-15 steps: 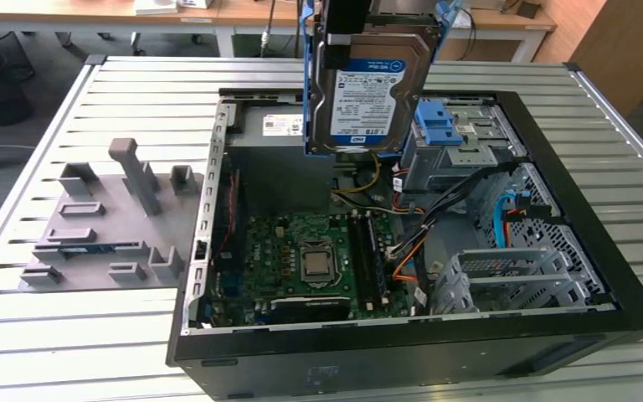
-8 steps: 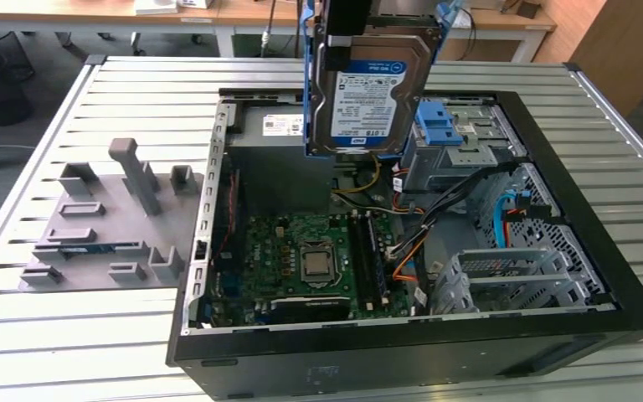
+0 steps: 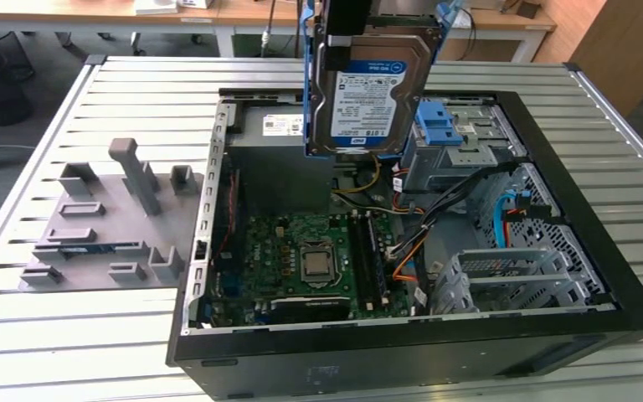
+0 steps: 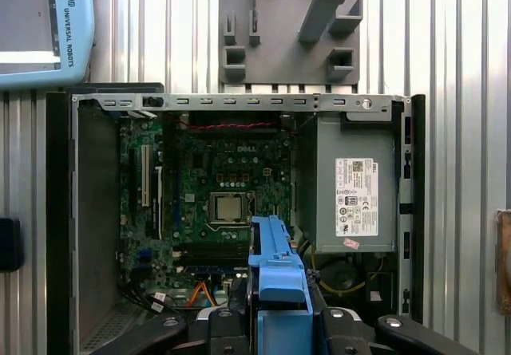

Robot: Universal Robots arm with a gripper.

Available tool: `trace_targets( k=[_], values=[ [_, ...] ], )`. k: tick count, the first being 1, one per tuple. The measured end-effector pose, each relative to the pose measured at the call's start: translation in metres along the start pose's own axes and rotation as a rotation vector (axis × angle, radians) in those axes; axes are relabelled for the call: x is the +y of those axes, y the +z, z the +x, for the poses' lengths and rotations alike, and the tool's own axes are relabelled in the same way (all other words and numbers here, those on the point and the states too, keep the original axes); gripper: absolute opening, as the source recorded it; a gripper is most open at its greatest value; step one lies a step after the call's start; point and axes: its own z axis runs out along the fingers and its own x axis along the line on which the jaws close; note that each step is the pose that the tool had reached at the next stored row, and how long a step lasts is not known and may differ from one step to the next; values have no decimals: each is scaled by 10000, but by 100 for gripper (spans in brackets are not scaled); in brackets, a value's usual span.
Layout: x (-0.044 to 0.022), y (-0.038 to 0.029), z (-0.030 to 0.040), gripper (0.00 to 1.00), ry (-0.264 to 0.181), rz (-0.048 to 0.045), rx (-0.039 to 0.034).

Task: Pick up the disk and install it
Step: 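Insert the disk into the insertion slot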

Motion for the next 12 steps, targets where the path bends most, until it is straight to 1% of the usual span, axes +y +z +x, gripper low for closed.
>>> trace_targets(
  k=[3,7,8,12],
  values=[
    [0,0,24,36,-1,0,-2],
    [0,0,25,36,0,0,0],
    [-1,-2,50,36,-2,0,4],
    [-1,-2,58,36,-1,0,4]
  ],
)
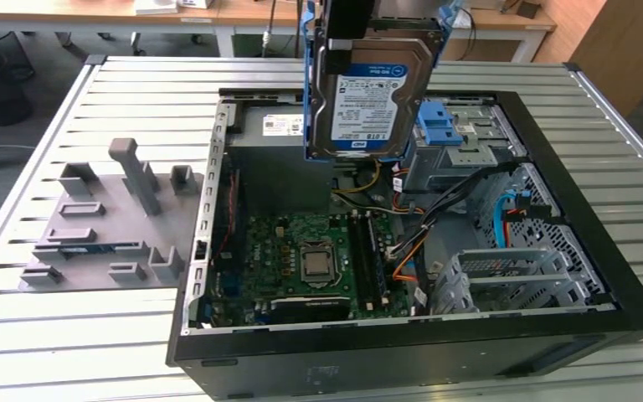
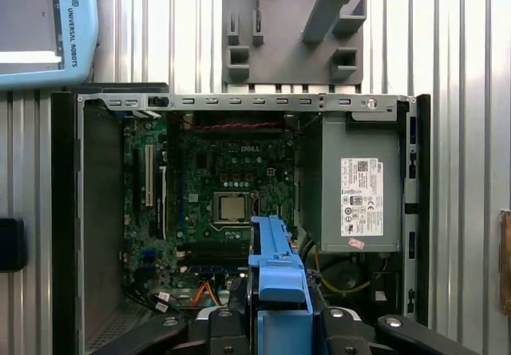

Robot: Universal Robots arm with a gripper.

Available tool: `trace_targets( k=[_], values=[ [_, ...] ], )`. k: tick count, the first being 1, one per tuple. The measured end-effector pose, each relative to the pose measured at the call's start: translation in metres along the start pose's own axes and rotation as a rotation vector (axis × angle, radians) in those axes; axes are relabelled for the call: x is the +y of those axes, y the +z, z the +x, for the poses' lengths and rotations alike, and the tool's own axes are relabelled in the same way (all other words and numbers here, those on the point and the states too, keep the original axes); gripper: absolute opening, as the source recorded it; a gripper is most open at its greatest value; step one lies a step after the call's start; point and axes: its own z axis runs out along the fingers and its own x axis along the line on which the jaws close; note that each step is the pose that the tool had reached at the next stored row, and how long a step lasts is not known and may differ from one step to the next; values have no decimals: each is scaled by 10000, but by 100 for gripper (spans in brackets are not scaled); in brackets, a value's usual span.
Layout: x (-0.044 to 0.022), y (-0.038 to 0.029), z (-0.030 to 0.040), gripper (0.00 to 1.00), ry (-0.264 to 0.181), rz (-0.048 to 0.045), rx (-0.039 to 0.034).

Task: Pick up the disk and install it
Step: 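Insert the disk into the insertion slot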

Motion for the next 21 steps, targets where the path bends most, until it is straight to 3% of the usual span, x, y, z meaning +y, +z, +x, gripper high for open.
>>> trace_targets(
  k=[11,21],
  values=[
    [0,0,22,36,1,0,-2],
    [-1,-2,113,36,1,0,-1]
  ],
)
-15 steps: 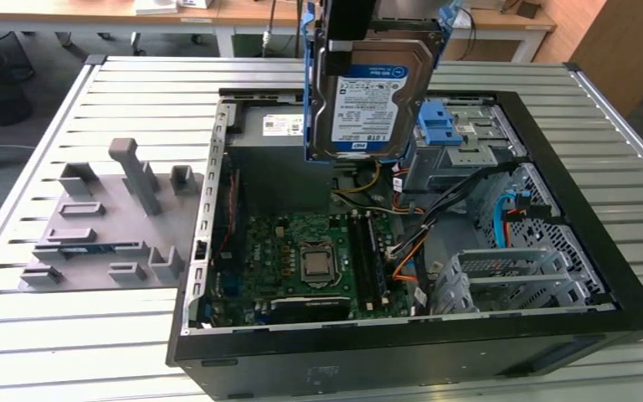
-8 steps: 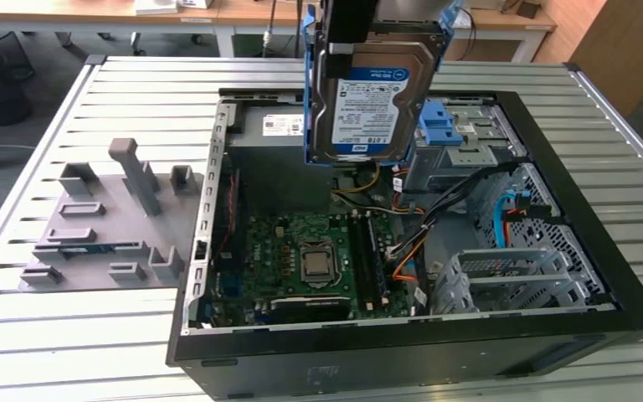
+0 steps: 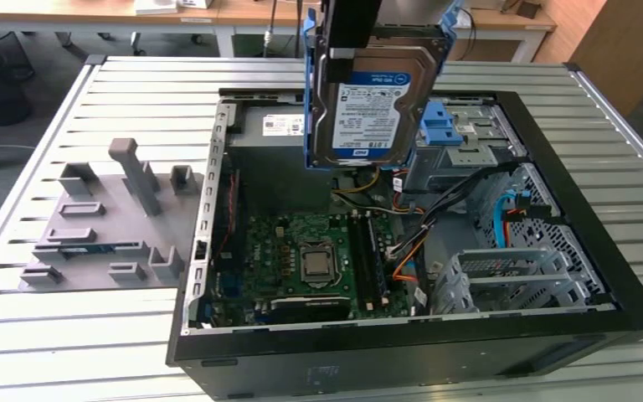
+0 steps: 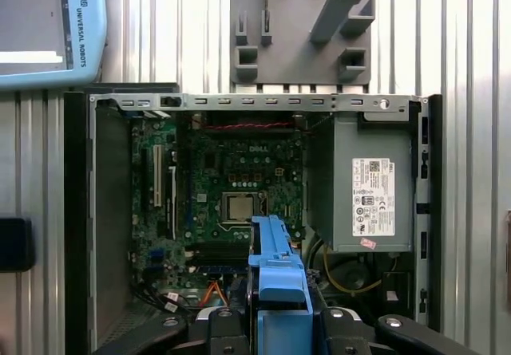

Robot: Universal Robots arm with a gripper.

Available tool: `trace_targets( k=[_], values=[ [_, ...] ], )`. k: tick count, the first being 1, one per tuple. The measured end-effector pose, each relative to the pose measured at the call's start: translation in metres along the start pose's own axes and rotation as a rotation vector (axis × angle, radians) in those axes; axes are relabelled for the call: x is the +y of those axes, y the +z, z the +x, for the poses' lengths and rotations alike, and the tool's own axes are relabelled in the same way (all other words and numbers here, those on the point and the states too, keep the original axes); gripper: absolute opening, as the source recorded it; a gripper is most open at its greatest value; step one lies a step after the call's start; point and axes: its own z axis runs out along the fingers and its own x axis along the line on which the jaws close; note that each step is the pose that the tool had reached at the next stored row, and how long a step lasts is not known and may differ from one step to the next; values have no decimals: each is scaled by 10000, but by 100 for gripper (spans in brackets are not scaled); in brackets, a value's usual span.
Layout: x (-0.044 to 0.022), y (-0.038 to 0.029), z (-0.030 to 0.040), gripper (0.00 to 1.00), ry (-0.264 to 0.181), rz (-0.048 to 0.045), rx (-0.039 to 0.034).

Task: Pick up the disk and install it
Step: 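Insert the disk into the insertion slot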

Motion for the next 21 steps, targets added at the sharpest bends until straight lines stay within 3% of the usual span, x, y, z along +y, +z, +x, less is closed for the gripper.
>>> trace_targets(
  k=[11,14,16,17,21],
  values=[
    [-1,-2,76,36,0,0,0],
    [-3,-4,175,36,0,0,0],
    [-3,-4,193,36,-1,0,0],
    [-4,-5,245,36,0,0,0],
    [-5,-6,300,36,-1,0,-1]
  ],
)
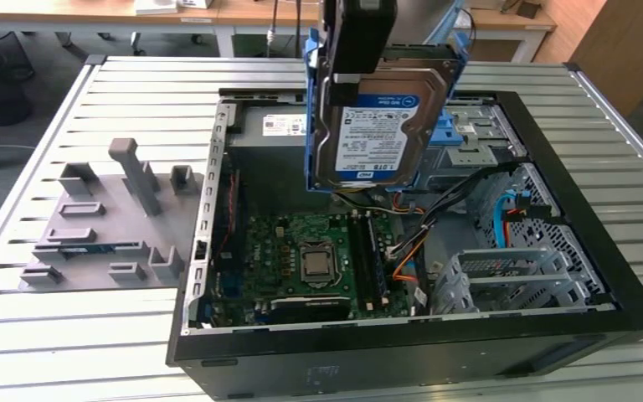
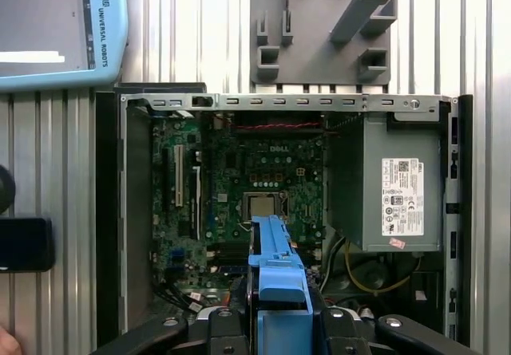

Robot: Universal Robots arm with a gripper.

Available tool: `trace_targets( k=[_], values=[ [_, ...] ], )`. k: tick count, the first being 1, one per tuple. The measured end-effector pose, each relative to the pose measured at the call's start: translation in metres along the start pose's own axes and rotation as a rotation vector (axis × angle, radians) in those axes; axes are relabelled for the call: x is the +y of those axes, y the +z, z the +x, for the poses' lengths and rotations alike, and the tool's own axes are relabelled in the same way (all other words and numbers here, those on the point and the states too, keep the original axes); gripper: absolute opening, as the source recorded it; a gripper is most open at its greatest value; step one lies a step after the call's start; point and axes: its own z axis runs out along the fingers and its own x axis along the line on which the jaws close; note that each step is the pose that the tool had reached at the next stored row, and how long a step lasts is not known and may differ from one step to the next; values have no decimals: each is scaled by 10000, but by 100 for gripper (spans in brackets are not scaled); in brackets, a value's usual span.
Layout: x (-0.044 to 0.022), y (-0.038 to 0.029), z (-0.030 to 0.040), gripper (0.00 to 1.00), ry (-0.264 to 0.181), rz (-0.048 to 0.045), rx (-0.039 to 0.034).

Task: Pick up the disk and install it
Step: 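Insert the disk into the insertion slot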

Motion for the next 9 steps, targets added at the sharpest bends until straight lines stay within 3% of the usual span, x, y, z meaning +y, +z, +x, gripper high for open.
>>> trace_targets(
  k=[8,9],
  values=[
    [-10,-1,34,36,0,0,0],
    [-89,-2,37,36,1,-1,1]
  ],
)
